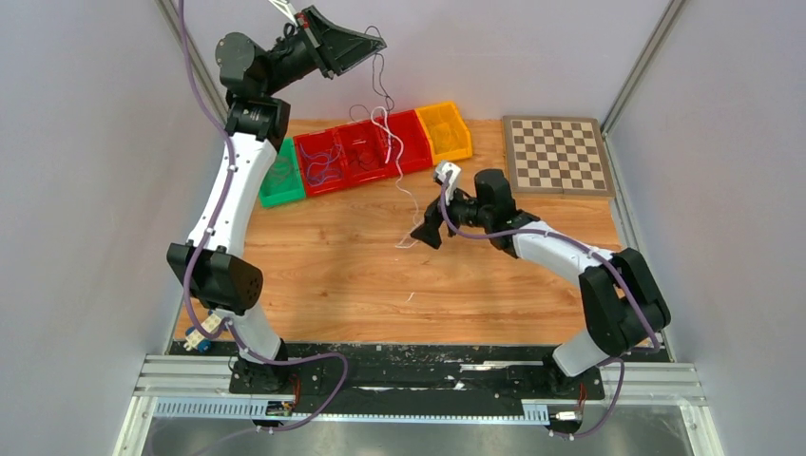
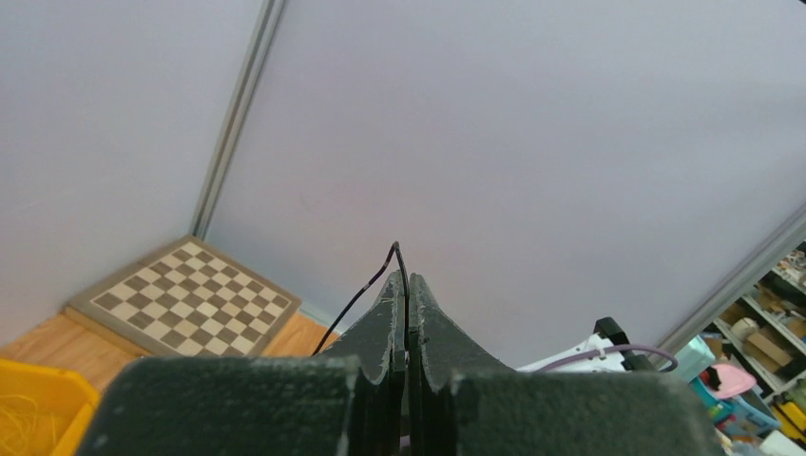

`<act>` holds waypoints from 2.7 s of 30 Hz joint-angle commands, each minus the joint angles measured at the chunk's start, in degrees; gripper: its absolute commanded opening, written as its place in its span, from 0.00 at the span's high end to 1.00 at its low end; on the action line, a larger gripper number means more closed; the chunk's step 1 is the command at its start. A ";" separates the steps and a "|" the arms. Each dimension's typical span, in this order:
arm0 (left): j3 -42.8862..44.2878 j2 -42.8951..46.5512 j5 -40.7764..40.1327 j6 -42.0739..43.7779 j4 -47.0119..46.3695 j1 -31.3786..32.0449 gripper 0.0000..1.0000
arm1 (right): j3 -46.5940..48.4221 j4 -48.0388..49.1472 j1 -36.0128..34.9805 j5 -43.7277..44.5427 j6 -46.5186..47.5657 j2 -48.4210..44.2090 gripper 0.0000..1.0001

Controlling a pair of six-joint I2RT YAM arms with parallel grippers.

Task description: Untangle the cables

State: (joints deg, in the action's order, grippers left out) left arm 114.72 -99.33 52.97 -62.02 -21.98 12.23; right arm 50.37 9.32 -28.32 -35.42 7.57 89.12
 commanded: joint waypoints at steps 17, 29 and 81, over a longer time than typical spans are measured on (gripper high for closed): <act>0.30 0.16 -3.38 -0.57 -3.70 2.00 1.00 | 26.09 27.22 -1.16 -2.79 -27.60 18.19 0.18; 5.36 -2.18 -4.96 4.01 -2.14 1.53 1.00 | 20.78 26.96 0.67 -0.89 -26.19 16.79 1.00; 16.12 -12.11 -23.94 18.92 -6.64 -6.64 1.00 | 1.01 -5.97 17.83 -0.05 -23.17 12.30 1.00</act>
State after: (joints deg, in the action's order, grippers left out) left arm 133.51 -111.57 22.83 -41.41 -22.70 4.69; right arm 46.87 5.98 -10.79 -33.61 -20.49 102.32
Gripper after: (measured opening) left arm 0.007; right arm 0.003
